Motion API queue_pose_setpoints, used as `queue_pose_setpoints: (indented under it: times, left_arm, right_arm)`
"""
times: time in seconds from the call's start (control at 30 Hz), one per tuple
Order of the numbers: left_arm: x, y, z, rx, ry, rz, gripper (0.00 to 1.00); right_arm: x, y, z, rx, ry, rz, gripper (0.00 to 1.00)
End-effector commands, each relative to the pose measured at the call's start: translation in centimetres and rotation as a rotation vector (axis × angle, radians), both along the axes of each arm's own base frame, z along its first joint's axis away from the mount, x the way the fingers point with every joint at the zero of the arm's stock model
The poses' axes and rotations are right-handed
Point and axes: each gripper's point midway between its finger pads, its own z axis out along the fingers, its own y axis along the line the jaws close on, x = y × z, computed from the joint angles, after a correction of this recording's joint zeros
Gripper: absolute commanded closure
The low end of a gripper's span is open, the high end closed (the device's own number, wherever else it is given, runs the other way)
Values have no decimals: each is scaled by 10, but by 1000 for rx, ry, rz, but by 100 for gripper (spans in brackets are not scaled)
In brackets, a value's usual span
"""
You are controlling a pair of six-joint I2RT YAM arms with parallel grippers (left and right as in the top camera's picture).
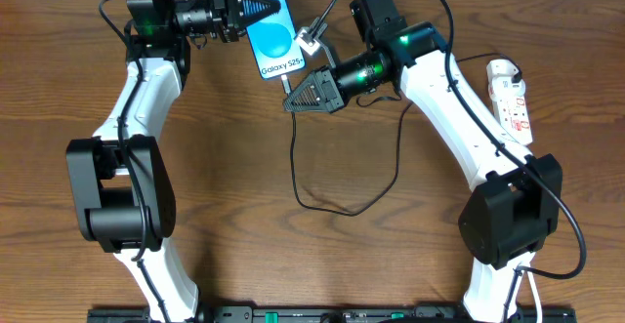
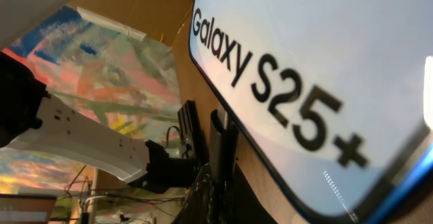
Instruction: Plug charger to phone and switch on socket
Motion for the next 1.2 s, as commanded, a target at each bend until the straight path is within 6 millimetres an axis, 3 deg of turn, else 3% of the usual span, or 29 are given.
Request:
queue_pose_setpoints:
  times: [0.0, 1.17]
  left_arm:
    - [-8, -2, 14, 7, -71, -26, 93]
    - [-7, -2, 14, 7, -71, -22, 92]
  right_arm:
    - [-2, -2, 10, 20, 20, -8, 99]
    - [5, -2, 12, 17, 66, -46, 99]
